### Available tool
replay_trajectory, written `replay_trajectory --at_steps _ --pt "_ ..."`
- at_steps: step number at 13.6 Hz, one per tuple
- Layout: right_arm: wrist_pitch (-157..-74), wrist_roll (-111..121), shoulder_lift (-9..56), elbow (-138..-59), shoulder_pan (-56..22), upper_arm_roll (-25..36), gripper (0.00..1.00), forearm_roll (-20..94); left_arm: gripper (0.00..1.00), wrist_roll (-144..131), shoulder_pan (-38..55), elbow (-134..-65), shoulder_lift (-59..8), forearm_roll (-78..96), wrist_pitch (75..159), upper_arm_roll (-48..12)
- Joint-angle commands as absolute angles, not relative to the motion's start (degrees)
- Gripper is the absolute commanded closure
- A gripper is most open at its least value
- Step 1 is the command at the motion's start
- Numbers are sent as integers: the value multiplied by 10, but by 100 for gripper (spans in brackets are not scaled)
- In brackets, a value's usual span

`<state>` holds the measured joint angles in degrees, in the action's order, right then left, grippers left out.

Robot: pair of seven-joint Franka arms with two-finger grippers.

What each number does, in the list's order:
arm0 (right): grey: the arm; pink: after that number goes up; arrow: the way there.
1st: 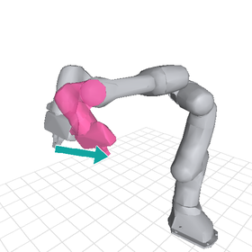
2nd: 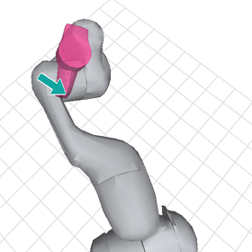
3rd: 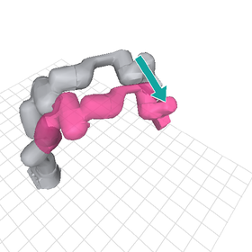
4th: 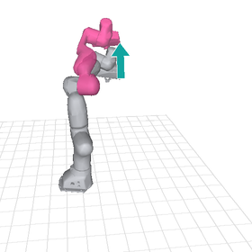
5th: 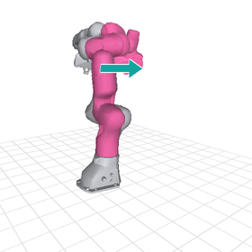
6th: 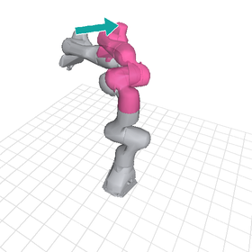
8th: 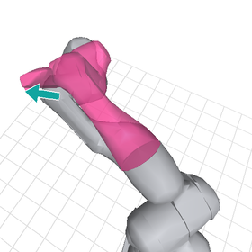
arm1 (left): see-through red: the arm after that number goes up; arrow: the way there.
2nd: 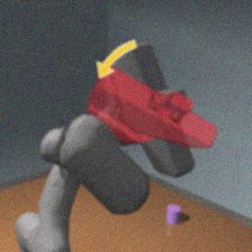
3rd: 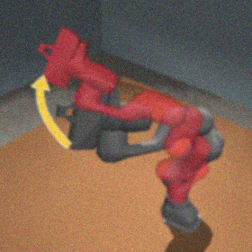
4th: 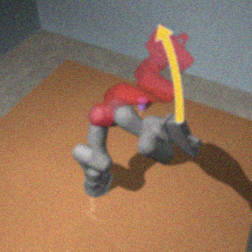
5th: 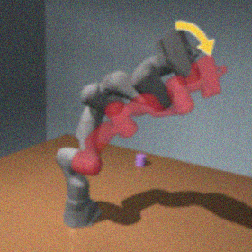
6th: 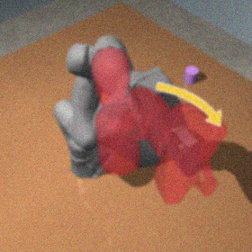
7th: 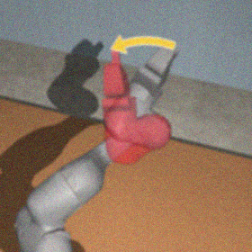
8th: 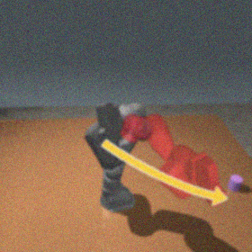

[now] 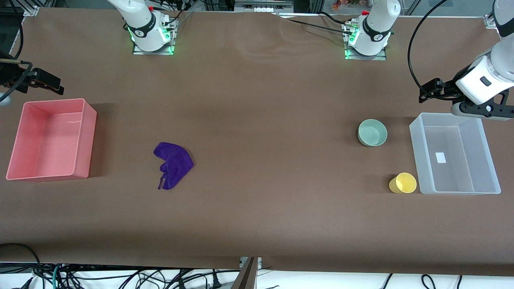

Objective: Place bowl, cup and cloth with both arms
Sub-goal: 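Reach the left gripper to the green bowl while the right gripper moves out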

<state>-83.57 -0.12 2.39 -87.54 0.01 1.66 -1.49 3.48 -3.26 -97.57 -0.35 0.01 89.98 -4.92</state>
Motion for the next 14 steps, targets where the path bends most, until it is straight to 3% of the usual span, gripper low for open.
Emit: replay_trajectory --at_steps 1,4,7,12,14 --pt "-833 4 27 -864 4 16 0 -18 0 38 -40 -982 0 -10 900 -54" --pt "-834 5 27 -862 4 16 0 -18 0 39 -34 -1001 -44 -11 906 -57" --pt "-836 4 32 -860 1 13 0 -18 0 60 -40 -1023 -102 -20 983 -58" --pt "-853 2 64 -862 -2 12 0 -15 0 106 -50 -1252 -91 -25 1276 -57" --pt "-896 3 94 -895 -11 11 0 -17 0 176 -59 -1301 -104 -25 1334 -58"
